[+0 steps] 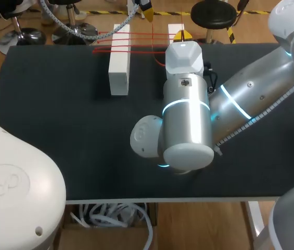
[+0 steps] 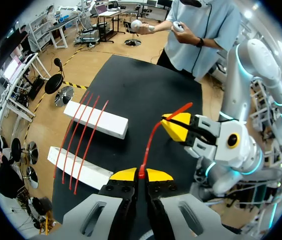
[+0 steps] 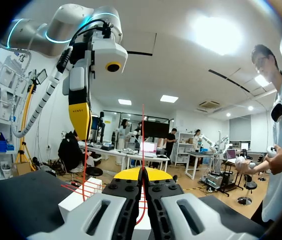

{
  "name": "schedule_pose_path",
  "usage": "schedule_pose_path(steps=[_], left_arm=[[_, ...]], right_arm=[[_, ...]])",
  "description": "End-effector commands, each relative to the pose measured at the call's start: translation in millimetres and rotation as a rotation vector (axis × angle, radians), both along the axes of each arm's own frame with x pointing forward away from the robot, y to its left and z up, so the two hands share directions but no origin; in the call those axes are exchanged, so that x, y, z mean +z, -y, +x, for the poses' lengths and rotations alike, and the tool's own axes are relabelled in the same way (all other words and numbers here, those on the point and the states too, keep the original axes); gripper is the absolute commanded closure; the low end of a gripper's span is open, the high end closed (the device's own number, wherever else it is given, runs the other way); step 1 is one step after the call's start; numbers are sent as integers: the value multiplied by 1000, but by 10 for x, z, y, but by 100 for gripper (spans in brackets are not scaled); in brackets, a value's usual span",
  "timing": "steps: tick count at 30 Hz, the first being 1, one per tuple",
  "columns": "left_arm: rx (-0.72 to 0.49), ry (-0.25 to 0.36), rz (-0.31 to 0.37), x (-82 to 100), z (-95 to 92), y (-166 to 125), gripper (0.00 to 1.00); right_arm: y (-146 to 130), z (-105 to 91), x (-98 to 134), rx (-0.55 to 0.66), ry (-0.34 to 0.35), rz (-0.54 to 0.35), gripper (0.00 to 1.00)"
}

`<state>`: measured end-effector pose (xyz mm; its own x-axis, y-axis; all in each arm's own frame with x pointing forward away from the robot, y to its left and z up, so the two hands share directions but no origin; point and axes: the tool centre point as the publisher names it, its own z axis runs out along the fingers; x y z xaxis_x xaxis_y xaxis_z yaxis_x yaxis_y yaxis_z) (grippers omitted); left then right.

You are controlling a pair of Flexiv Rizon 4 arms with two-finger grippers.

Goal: Grab the tape and strap the tape.

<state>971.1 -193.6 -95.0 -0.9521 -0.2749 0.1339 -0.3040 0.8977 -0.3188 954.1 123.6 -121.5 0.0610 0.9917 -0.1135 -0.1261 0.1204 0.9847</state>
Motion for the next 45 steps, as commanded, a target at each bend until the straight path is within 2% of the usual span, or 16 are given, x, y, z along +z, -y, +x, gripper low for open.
schedule_pose_path(steps=[1, 5, 9, 16, 17, 19, 20, 21, 27, 34, 40, 45], left_arm=[[1, -1, 3, 6, -2, 1, 100], [1, -1, 3, 6, -2, 1, 100], [1, -1, 3, 6, -2, 1, 100], [1, -1, 3, 6, -2, 1, 100], [1, -1, 3, 6, -2, 1, 100], [1, -1, 3, 6, -2, 1, 100], [1, -1, 3, 6, -2, 1, 100], [1, -1, 3, 6, -2, 1, 100], [1, -1, 3, 6, -2, 1, 100], [1, -1, 3, 6, -2, 1, 100], [1, -1, 3, 6, -2, 1, 100], [1, -1, 3, 6, -2, 1, 100]], right_arm=[[53, 23, 49, -8, -13, -22, 100], [97, 96, 96, -33, -11, -44, 100], [117, 202, 122, -50, 6, -105, 100], [81, 297, 142, -60, 92, -342, 100], [77, 301, 145, -68, 85, -353, 100], [85, 299, 169, -71, 126, -412, 100], [82, 297, 170, -68, 118, -432, 100], [81, 298, 169, -73, 157, -472, 100], [112, 300, 180, -86, 205, -640, 100], [168, 310, 157, -105, 220, -832, 100], [228, 280, 110, -114, 224, -960, 100], [277, 277, 65, -129, 196, -1042, 100]])
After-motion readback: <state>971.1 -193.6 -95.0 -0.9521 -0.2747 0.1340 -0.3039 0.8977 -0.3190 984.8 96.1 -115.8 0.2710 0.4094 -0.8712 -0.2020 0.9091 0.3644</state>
